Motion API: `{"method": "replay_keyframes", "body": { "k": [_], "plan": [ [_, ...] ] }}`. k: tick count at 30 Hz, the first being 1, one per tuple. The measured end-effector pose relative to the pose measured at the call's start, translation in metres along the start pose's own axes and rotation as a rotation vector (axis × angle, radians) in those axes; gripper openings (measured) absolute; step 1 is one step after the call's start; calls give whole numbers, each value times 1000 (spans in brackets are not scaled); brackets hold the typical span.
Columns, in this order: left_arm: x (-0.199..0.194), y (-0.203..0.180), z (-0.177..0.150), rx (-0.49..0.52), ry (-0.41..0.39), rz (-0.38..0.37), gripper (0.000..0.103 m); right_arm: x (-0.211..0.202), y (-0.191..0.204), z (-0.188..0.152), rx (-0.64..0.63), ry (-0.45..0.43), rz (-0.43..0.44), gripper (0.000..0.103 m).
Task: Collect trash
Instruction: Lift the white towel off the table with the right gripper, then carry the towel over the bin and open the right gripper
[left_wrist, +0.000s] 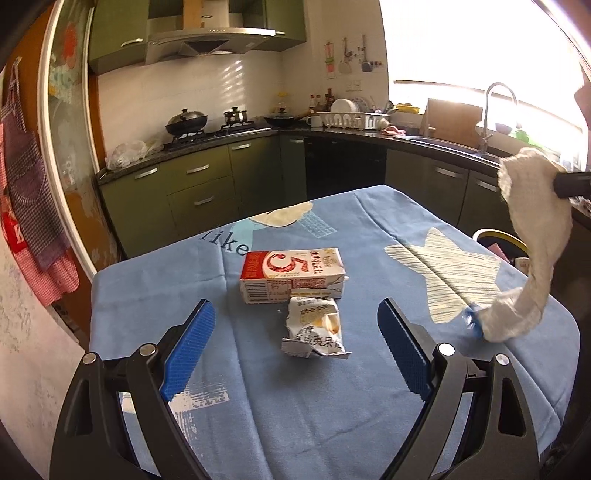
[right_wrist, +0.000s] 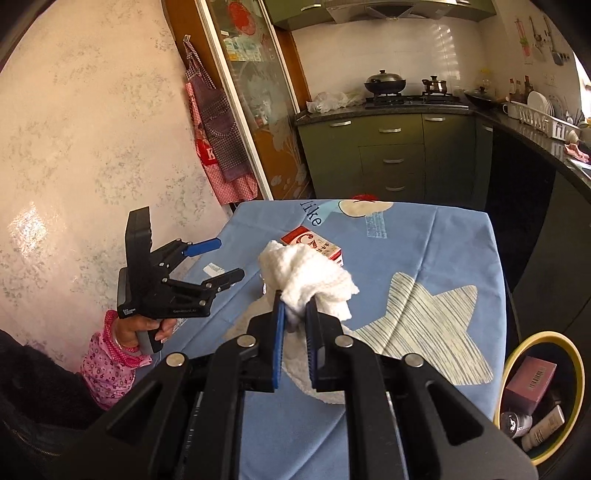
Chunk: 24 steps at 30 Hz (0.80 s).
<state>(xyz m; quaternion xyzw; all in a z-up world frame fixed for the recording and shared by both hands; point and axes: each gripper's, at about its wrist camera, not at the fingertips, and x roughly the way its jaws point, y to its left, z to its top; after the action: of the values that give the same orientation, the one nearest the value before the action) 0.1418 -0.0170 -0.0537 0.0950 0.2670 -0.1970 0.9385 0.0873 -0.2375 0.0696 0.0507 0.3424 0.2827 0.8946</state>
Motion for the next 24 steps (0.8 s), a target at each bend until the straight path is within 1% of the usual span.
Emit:
{"method": "replay_keyframes", "body": {
  "k": [3,5,12,15,19,24],
  "plan": [
    [-3,-20,-1,80,-14,-39,88,-2,-4,3,17,-11,-9,10],
    [-2,-30,-2,114,-10,-58,88,-4,-7,5,21,-14,-26,10],
    [4,-41,-7,150,20,-66,88,-22,-28,9,61,-47,-108,10],
    [3,-40,-7,148,19,-68,89,-35,-46,8,93,-67,-172,10],
    [3,-38,-7,144,21,-68,89,-55,-77,4,144,-87,-285,11],
    [5,-37,-7,145,23,-73,89,-82,-126,-15,249,-90,-468,12]
  ]
}}
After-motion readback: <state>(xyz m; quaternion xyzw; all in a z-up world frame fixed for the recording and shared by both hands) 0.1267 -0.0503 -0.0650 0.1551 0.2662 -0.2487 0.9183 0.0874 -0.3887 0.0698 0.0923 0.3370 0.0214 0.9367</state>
